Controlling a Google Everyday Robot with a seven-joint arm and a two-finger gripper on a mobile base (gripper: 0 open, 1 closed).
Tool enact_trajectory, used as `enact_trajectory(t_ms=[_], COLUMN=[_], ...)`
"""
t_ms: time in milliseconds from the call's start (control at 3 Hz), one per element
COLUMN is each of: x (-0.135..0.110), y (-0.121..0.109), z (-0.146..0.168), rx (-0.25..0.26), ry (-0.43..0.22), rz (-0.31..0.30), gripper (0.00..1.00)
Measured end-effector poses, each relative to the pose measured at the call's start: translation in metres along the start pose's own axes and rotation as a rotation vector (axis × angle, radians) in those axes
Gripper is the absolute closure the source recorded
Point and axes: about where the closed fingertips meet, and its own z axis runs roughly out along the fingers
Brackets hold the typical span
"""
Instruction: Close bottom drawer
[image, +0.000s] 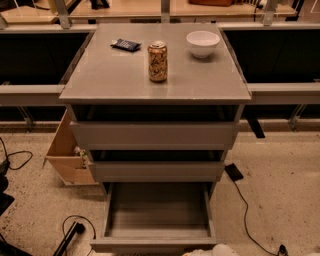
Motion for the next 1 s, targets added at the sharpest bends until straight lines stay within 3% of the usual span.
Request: enact_trajectory(t_ms=[333, 667, 1000], x=[-0.004, -0.032, -0.034], y=[-0.035, -0.053, -0.064], z=[-0.005, 0.005, 0.003], rx=[0.017, -0.040, -0.041], ry=[0.004, -0.020, -0.018], rz=[-0.026, -0.079, -0.085], gripper=[1.00, 1.00, 1.00])
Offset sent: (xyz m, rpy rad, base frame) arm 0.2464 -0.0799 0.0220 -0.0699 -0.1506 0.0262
